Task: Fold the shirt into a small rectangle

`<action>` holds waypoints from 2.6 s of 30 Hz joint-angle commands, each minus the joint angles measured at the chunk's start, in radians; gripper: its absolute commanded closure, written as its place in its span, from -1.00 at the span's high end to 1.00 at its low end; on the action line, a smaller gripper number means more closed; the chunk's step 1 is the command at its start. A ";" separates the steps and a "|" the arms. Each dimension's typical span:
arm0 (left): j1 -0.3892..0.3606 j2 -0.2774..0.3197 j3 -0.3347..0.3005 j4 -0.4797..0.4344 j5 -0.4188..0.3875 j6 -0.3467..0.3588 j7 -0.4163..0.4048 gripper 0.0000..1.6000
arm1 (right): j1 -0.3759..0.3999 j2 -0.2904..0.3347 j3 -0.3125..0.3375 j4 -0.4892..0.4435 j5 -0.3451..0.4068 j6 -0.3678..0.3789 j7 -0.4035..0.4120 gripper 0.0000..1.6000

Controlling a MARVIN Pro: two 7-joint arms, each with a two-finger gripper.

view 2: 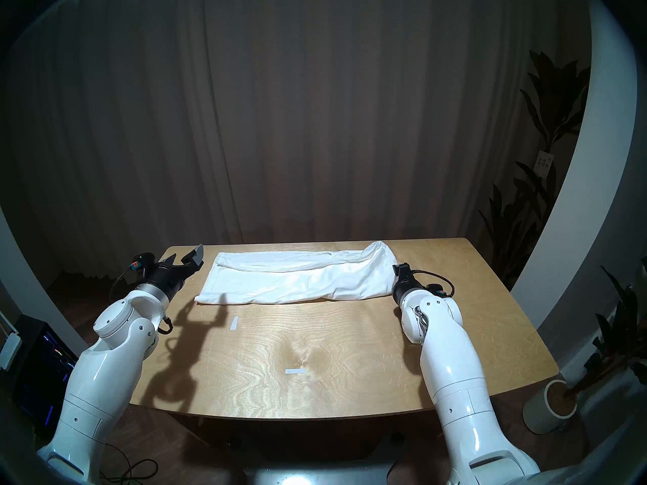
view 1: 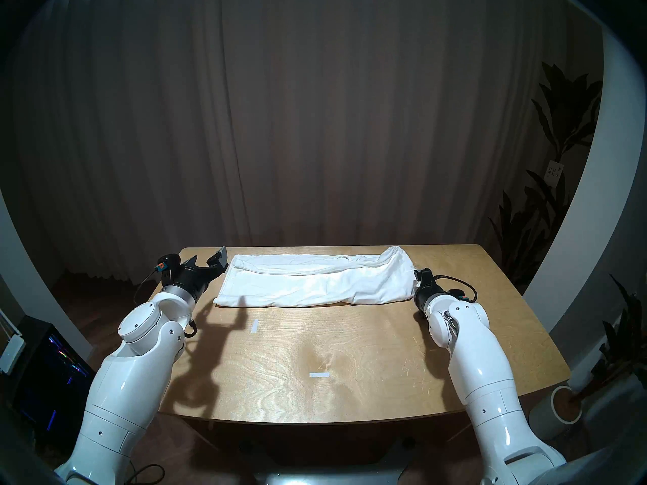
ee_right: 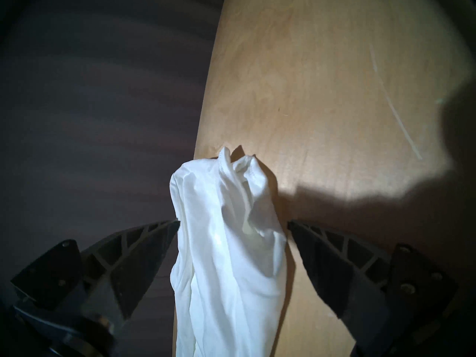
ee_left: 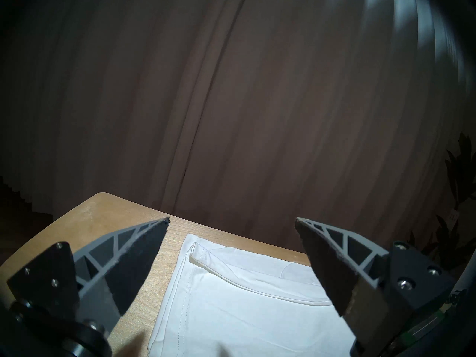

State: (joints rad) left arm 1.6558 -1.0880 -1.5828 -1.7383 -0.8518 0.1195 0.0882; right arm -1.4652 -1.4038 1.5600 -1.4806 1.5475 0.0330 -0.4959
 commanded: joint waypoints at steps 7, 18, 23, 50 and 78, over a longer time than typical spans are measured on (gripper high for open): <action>0.003 -0.001 -0.024 -0.024 -0.041 0.012 0.000 1.00 | 0.111 0.000 -0.019 0.118 -0.063 -0.051 -0.036 1.00; 0.030 -0.014 -0.070 -0.048 -0.095 0.027 0.028 1.00 | 0.249 -0.018 -0.082 0.269 -0.123 -0.059 -0.157 1.00; 0.034 -0.024 -0.090 -0.052 -0.132 0.043 0.047 1.00 | 0.300 -0.027 -0.105 0.340 -0.142 -0.057 -0.212 1.00; 0.060 -0.051 -0.135 -0.070 -0.185 0.045 0.104 1.00 | 0.482 -0.093 -0.230 0.650 -0.243 -0.030 -0.213 1.00; 0.122 -0.089 -0.165 -0.110 -0.196 0.011 0.137 1.00 | 0.604 -0.085 -0.301 0.856 -0.313 -0.050 -0.014 -1.00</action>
State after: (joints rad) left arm 1.7757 -1.1663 -1.7343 -1.8138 -1.0491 0.1507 0.2178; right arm -0.8455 -1.4775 1.2744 -0.6364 1.2393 -0.0288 -0.5366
